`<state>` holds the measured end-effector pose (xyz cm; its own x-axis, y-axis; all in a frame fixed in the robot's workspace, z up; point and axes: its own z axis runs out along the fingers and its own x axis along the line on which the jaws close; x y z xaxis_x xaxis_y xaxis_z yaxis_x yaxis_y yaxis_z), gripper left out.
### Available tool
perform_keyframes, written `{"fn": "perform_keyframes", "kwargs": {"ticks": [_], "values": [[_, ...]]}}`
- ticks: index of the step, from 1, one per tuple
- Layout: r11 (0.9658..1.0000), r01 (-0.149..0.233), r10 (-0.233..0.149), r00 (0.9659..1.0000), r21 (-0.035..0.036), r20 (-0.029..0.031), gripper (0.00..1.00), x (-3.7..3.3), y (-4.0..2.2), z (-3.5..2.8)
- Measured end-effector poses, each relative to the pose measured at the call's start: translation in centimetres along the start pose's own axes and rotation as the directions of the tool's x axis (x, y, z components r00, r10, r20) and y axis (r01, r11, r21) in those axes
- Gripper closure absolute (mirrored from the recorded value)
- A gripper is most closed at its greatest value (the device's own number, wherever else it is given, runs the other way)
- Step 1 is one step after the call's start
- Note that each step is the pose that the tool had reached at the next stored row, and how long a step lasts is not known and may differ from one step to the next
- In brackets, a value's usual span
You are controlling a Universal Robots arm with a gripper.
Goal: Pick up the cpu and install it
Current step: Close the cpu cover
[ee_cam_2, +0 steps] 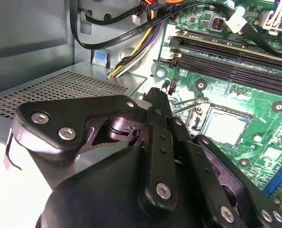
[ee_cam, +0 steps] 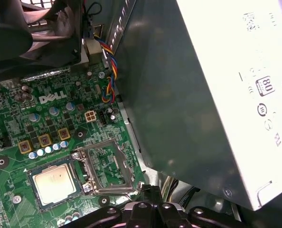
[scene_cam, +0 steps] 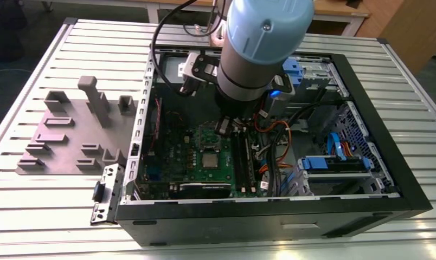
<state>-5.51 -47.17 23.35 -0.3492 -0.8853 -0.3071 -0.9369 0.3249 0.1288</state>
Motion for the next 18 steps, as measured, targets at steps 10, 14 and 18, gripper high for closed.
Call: {"fn": "perform_keyframes", "kwargs": {"ticks": [10,14,18], "values": [[1.0,0.0,0.0,1.0,0.0013,-0.0037,0.89,0.0,0.1,-0.14],[1.0,0.0,0.0,1.0,0.0017,-0.005,0.89,-0.02,0.13,-0.22],[1.0,0.0,0.0,1.0,0.0025,-0.007,0.89,0.0,0.15,-0.26]]}}
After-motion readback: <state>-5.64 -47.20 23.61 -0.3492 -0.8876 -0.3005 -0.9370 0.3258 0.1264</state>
